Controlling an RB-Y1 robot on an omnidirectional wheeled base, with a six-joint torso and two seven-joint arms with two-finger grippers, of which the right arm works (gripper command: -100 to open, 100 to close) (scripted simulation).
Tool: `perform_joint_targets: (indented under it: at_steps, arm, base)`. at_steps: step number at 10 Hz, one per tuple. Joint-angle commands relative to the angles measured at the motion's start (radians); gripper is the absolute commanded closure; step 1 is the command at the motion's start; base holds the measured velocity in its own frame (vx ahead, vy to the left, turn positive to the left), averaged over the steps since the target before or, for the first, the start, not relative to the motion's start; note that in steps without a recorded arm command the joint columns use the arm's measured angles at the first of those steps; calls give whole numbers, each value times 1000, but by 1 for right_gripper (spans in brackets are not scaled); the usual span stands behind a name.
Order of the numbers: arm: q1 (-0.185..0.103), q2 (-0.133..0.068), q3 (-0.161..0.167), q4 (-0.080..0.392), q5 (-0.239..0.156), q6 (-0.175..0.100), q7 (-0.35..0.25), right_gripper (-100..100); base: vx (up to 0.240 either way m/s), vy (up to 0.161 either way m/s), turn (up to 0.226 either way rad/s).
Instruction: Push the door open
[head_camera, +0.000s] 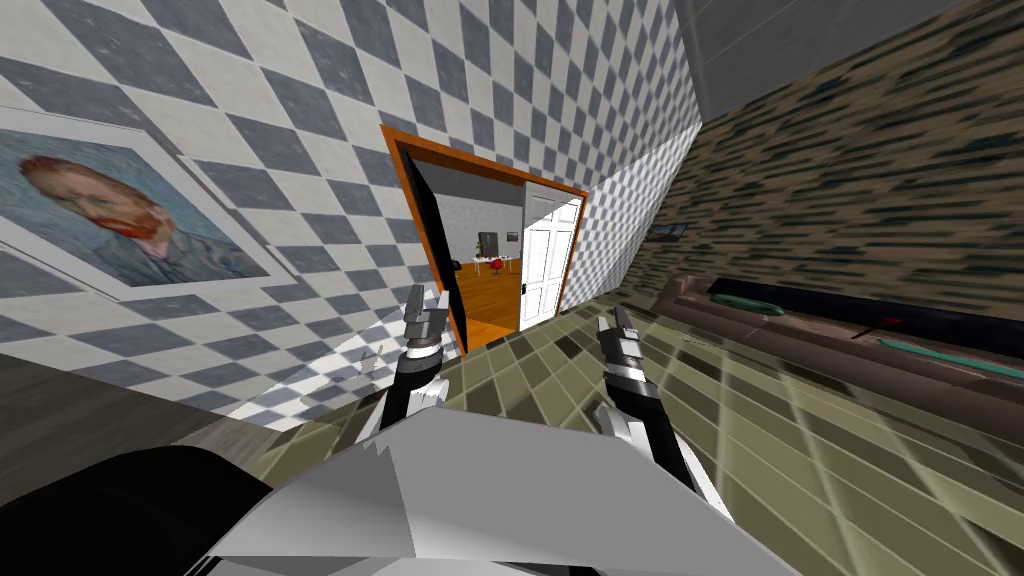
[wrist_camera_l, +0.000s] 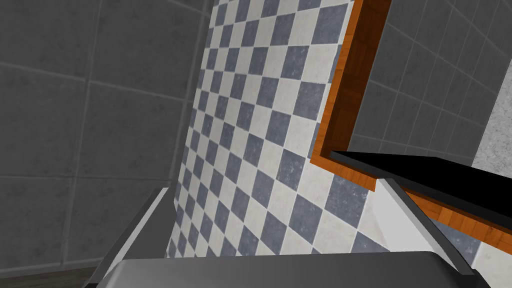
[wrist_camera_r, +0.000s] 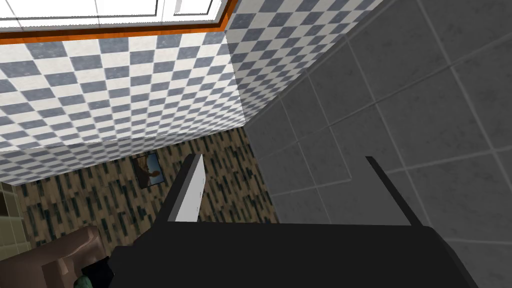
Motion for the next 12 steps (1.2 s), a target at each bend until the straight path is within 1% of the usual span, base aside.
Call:
perform_joint_targets:
  at_steps: [1,2,6,10,11,12]
  arm:
    - [-13,-13,3,35,1,-9,0,-100]
    - [-20,-19,5,52,1,-14,-1,-100]
    - [-59,-47,14,155,4,-40,-2,-100]
    - [-82,-60,19,219,6,-57,-2,-100]
    - [-95,-66,22,251,6,-65,-2,-100]
    - [-101,-69,24,269,7,-70,-3,-100]
  base:
    - [83,-12,56]
    - [123,-27,73]
    - [174,-37,60]
    - [97,-14,42]
    - [111,-23,69]
    - [108,-38,54]
